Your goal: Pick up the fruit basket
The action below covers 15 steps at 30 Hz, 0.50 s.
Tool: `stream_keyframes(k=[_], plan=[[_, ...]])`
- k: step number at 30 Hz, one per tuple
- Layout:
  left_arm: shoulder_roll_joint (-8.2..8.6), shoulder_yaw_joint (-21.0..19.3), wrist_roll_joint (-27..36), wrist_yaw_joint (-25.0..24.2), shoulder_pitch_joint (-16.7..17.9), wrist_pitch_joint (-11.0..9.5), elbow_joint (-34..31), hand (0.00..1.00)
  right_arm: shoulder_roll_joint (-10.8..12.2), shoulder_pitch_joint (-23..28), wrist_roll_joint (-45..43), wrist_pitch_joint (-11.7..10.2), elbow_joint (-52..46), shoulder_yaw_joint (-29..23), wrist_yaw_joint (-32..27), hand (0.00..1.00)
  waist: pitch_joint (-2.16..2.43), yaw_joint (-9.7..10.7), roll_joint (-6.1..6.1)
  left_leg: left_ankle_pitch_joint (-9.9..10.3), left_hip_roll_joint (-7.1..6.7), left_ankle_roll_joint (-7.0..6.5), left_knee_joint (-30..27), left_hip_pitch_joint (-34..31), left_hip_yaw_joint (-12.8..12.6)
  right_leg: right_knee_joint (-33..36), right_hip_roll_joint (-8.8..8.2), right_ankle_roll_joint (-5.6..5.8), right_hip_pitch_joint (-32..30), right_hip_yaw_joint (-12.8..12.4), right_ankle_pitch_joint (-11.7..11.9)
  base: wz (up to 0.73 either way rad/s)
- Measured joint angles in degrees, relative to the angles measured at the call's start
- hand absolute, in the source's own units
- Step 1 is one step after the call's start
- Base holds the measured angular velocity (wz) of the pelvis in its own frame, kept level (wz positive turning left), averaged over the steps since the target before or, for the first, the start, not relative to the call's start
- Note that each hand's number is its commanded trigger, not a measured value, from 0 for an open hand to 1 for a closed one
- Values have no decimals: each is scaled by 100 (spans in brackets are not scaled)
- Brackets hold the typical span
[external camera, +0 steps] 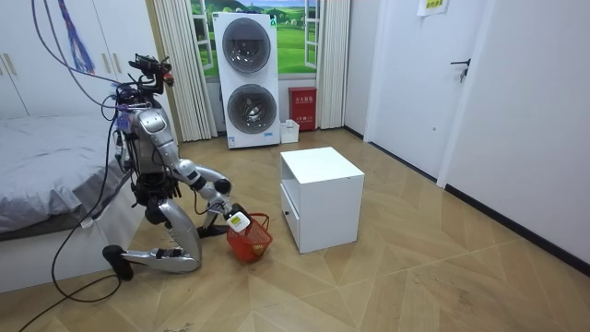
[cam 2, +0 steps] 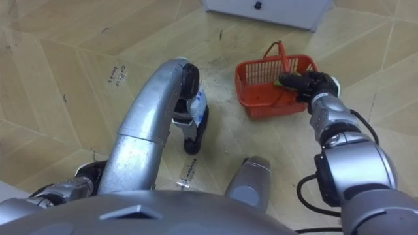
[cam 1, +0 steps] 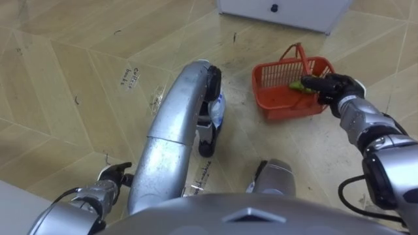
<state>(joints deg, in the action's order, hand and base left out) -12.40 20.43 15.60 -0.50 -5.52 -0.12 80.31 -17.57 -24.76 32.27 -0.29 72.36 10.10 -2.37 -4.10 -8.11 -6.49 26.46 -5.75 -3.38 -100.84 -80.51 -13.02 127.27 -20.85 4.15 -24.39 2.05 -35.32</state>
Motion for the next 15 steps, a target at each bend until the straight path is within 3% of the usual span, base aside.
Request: stream_keyframes(k=[5,8,13,15], plan=[[-45,-34,-63,1,-57,-6,-46,0,11,71,-11,51,-375,-6,-7,100,-7,31,-81,49,0,-43,-102,85,92,-23,89,-49,191,51,19,-2],[-82,-273,-166,31,-132,16,-53,0,-15,74,-10,60,-1110,-12,-43,100,-7,211,-130,71,-82,-51,-188,95,204,-69,167,-64,378,140,11,4],[-195,-531,-170,277,-449,44,-281,0,-35,64,-61,58,-2243,-16,-263,100,3,348,-126,194,-66,-227,-356,96,313,-310,415,-57,596,132,-131,3],[-225,-646,-220,439,-463,-16,-416,0,-45,85,-233,59,-2644,-17,-275,100,32,373,-61,246,-35,-363,-275,142,296,-734,791,-59,707,-83,-411,-3]])
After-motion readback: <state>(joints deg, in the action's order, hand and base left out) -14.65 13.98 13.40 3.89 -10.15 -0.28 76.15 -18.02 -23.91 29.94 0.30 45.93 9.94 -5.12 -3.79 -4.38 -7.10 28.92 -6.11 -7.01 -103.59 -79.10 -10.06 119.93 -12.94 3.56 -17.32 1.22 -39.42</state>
